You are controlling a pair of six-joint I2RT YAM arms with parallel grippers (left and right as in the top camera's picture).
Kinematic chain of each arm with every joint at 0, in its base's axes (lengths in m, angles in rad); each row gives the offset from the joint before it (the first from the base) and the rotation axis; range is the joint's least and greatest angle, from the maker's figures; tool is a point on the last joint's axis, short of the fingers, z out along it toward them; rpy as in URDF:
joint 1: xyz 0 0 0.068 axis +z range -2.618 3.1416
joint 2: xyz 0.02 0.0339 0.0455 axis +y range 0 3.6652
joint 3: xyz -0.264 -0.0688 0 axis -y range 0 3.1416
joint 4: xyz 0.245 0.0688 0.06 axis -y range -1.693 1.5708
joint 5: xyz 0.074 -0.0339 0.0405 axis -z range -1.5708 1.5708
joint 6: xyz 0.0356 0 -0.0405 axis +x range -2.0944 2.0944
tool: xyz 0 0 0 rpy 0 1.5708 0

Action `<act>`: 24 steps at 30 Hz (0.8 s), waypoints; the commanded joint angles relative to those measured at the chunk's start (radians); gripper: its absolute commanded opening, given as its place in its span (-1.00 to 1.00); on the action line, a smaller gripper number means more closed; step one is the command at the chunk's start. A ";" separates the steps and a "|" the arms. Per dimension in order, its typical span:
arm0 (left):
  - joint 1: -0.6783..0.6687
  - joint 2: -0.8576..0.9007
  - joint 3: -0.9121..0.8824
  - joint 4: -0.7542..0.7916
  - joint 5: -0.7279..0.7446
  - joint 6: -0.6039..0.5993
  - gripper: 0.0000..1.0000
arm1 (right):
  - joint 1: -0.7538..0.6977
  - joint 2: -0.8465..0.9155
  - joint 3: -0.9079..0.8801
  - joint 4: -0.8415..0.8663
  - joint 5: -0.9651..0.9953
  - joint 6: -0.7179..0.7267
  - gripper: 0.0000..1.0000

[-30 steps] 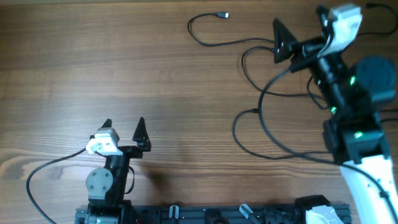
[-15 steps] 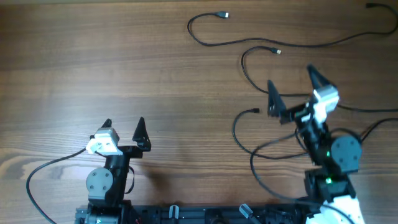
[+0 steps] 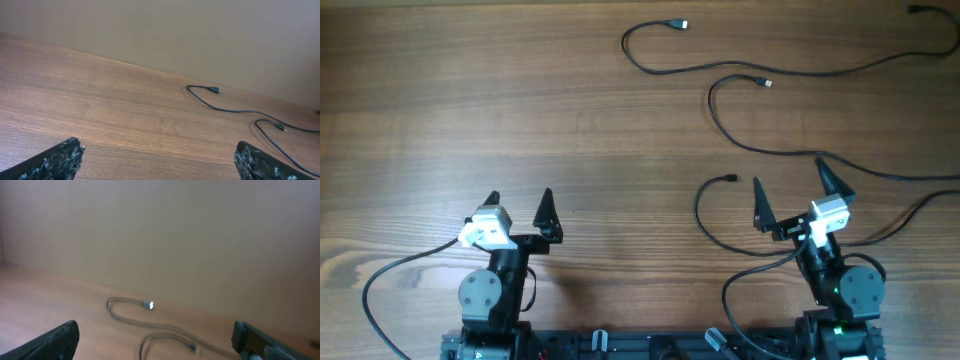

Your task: Untangle cables

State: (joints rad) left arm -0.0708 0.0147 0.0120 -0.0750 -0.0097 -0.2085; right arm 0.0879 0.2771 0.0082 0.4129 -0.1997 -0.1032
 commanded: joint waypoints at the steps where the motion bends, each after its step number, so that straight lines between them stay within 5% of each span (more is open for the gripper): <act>1: 0.006 -0.008 -0.005 0.002 0.000 -0.010 1.00 | -0.018 -0.109 -0.003 -0.100 0.025 -0.010 0.99; 6: 0.006 -0.008 -0.005 0.002 0.000 -0.009 1.00 | -0.052 -0.278 -0.003 -0.303 0.027 -0.007 0.99; 12: 0.006 -0.008 -0.005 0.002 0.000 -0.009 1.00 | -0.069 -0.274 -0.003 -0.404 0.038 0.001 1.00; 24: 0.006 -0.008 -0.005 0.002 0.000 -0.009 1.00 | -0.069 -0.274 -0.003 -0.406 0.051 -0.003 1.00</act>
State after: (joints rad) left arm -0.0708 0.0147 0.0120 -0.0750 -0.0097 -0.2085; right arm 0.0242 0.0189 0.0063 0.0067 -0.1741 -0.1028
